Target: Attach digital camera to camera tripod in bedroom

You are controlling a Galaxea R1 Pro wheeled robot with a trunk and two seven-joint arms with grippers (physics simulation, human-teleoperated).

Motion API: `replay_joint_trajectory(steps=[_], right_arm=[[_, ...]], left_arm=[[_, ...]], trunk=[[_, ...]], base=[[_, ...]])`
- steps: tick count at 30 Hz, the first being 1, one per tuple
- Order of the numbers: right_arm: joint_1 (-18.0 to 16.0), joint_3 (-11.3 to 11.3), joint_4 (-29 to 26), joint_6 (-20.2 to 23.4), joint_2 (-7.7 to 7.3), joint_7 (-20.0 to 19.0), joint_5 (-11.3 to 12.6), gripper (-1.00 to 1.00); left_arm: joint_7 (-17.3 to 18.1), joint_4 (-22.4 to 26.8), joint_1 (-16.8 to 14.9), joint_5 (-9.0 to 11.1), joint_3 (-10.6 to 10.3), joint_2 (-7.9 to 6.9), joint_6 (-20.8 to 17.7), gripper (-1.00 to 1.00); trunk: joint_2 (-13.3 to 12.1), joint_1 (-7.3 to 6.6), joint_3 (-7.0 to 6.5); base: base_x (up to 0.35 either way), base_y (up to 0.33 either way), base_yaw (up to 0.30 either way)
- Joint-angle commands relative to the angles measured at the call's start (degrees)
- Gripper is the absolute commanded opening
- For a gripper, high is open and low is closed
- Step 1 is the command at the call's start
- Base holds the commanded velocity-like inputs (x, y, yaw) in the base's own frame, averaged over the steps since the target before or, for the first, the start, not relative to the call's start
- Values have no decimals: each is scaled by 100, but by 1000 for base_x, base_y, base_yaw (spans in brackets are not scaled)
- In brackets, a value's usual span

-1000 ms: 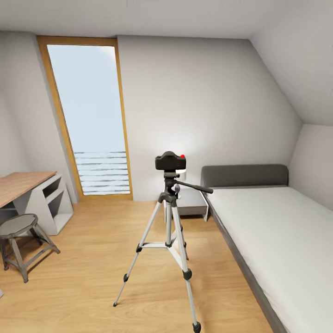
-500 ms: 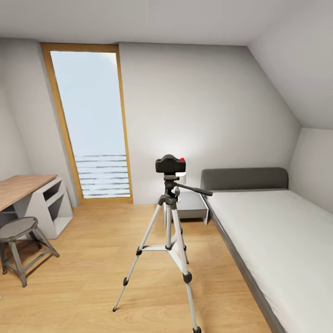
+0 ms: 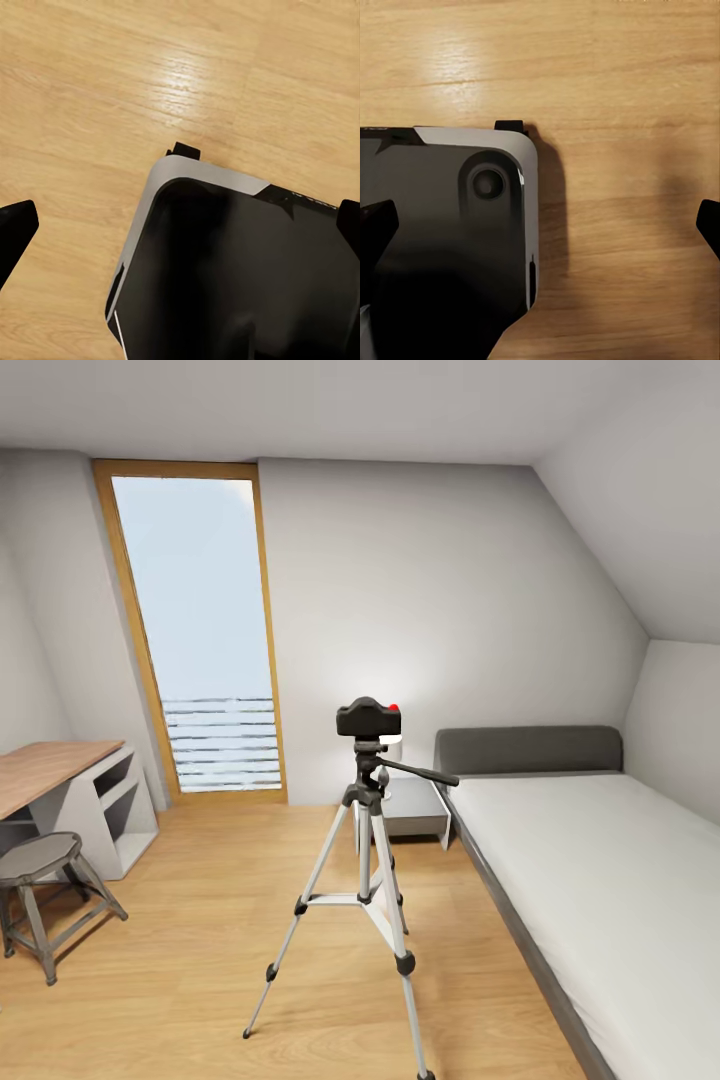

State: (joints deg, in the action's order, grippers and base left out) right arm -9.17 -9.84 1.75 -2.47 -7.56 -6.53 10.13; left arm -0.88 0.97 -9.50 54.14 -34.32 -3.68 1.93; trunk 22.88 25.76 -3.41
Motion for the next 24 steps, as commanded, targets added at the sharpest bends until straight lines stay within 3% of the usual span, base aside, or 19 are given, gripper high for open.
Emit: replay_joint_trajectory(steps=[1,24], right_arm=[[-6,-48,19,-26,0,-29,58,100],[-6,-62,10,-19,-31,-33,35,100]], left_arm=[[-9,3,1,44,-48,-1,9,100],[-9,4,1,44,-48,-1,9,100]], trunk=[[4,2,2],[4,2,1]], base=[[0,0,0],[0,0,0]])
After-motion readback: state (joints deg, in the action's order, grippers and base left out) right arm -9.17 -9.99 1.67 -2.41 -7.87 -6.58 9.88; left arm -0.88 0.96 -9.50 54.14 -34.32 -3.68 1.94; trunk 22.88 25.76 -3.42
